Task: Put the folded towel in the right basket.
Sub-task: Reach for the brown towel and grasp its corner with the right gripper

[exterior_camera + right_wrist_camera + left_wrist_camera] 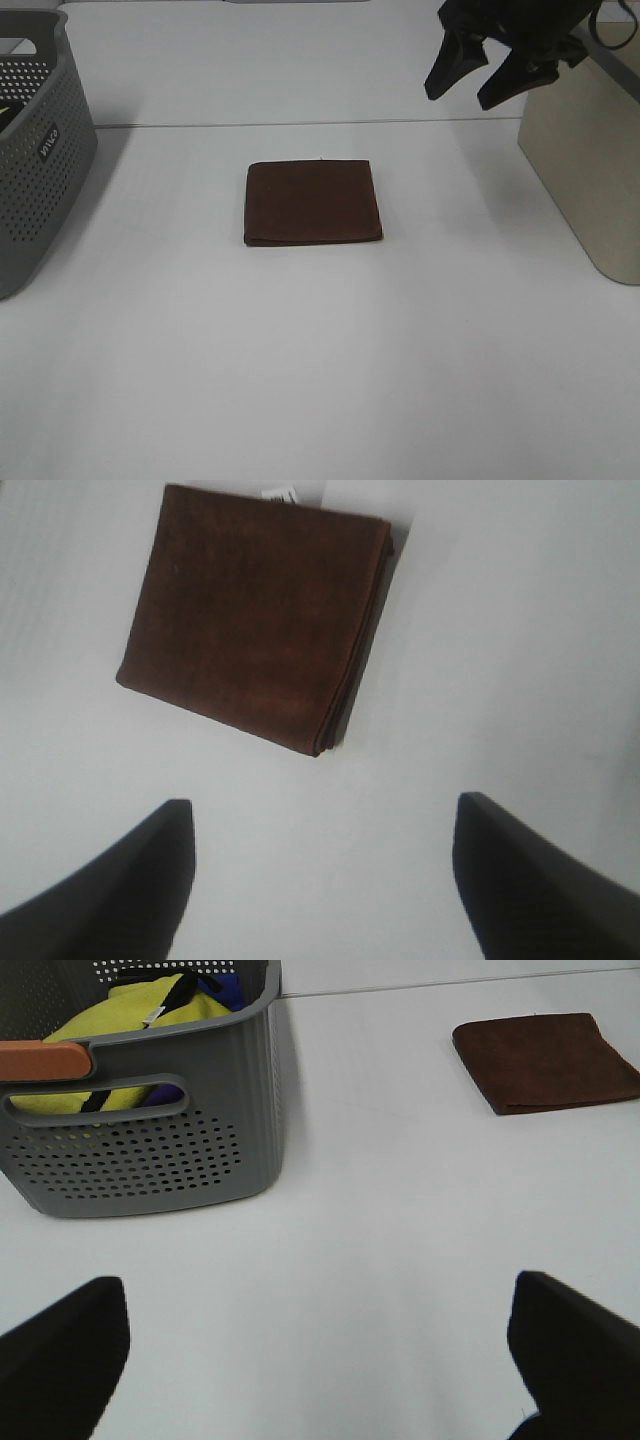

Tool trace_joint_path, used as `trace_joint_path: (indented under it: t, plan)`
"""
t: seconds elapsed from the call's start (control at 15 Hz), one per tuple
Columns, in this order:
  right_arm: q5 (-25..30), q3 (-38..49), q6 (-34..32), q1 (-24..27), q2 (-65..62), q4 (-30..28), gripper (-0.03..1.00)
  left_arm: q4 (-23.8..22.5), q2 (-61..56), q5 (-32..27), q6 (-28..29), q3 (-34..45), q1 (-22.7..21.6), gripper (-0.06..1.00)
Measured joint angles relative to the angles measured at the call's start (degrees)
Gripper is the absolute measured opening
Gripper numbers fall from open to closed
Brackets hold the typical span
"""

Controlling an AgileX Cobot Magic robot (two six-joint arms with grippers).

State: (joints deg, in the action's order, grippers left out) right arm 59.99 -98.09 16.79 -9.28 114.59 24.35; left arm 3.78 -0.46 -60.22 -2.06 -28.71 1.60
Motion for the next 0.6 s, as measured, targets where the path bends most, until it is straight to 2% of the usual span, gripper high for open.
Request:
trace_joint_path:
  t: [0.4,0.6]
  plan:
    - [6.0,-11.5,0.0,0.1,15.5,8.2,0.69,0.0,0.0,0.0,0.0,0.0,0.0,0.98]
    - [6.9,-16.0,0.0,0.1,22.5,10.8,0.69,0.0,0.0,0.0,0.0,0.0,0.0,0.98]
